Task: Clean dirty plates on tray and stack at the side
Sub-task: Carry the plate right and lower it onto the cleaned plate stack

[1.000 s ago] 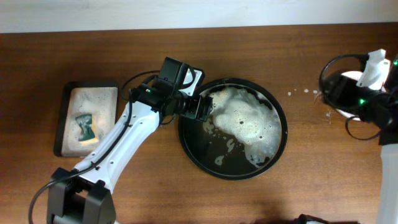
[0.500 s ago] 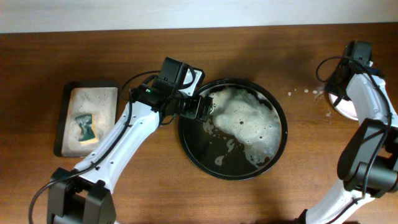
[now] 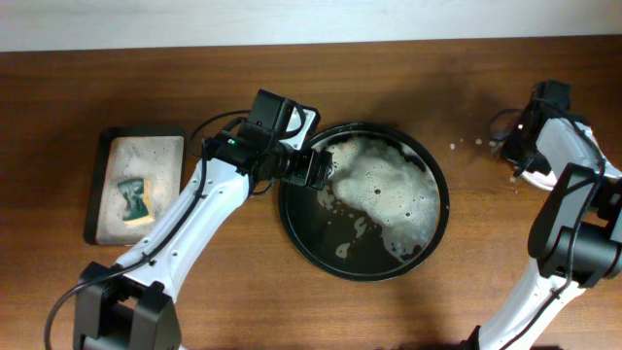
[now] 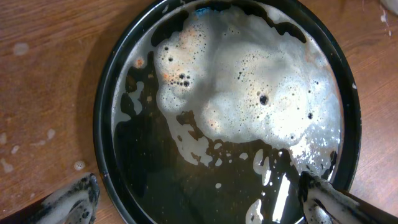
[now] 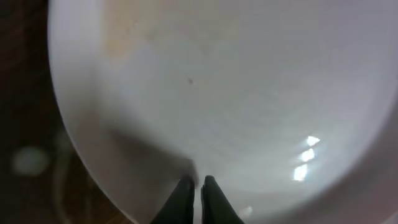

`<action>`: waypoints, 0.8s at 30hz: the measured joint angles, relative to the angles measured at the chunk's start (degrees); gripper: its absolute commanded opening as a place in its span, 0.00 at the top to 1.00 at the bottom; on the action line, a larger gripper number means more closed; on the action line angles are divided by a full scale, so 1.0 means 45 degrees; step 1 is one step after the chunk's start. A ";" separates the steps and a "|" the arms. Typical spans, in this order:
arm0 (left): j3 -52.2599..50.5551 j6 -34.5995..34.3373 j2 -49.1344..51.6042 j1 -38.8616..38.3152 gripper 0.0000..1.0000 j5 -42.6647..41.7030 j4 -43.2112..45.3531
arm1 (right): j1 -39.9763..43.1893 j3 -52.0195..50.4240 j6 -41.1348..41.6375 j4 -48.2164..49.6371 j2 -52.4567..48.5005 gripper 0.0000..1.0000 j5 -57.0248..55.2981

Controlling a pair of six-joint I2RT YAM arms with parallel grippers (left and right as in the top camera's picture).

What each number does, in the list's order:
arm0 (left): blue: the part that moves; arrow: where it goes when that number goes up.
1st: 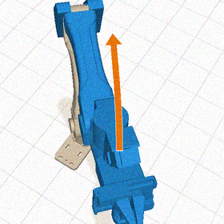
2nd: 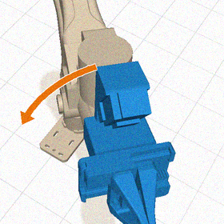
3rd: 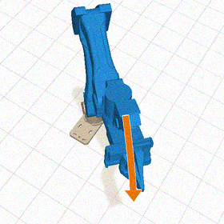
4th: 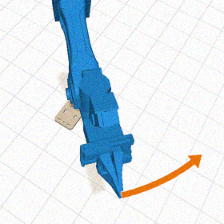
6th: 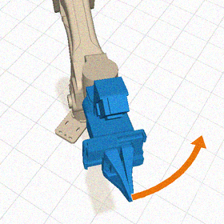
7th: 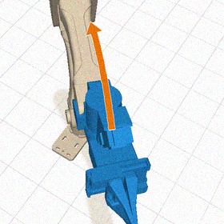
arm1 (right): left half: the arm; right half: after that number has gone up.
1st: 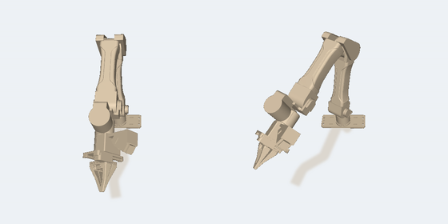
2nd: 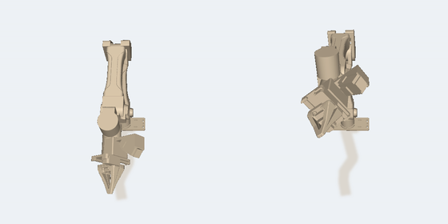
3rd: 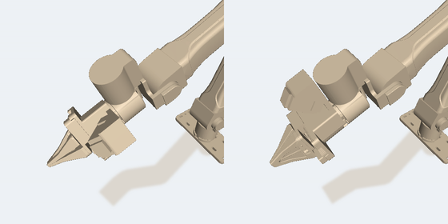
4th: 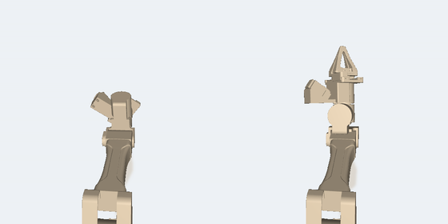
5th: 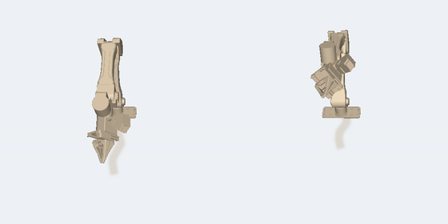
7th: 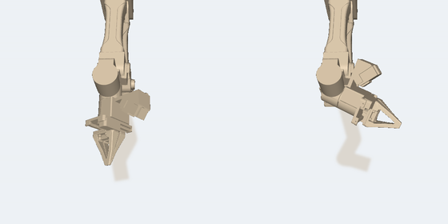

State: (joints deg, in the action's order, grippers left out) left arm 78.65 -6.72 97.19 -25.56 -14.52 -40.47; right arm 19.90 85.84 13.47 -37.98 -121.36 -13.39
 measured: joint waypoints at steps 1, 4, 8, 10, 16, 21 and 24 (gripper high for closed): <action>0.0000 0.0000 0.0000 0.0005 0.00 0.0005 0.0005 | 0.0000 -0.0087 0.0005 -0.0053 0.0000 0.92 0.0384; 0.0000 0.0000 0.0000 0.0005 0.00 0.0005 0.0005 | 0.0000 -0.0097 0.0000 -0.0325 0.0005 0.92 0.0831; 0.0000 0.0000 0.0000 0.0005 0.00 0.0005 0.0005 | 0.0010 -0.0029 -0.0359 -0.0588 0.0015 0.92 0.1433; 0.0000 0.0000 0.0000 0.0005 0.00 0.0005 0.0005 | 0.0010 -0.0029 -0.0661 -0.0607 0.0039 0.92 0.2011; 0.0000 0.0000 0.0000 0.0000 0.00 0.0005 0.0005 | -0.0529 -0.0029 -0.1438 -0.0607 0.0063 0.92 0.2958; 0.0000 0.0000 0.0000 0.0000 0.00 0.0005 0.0005 | -0.1107 -0.0053 -0.1598 -0.0763 0.0180 0.68 0.3191; 0.0000 0.0000 0.0000 0.0000 0.00 0.0005 0.0005 | -0.1151 -0.0321 -0.1413 -0.0923 0.1015 0.49 0.3356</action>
State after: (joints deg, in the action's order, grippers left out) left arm 78.65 -6.72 97.19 -25.56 -14.50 -40.45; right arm 14.72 84.40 7.11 -42.13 -116.79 1.72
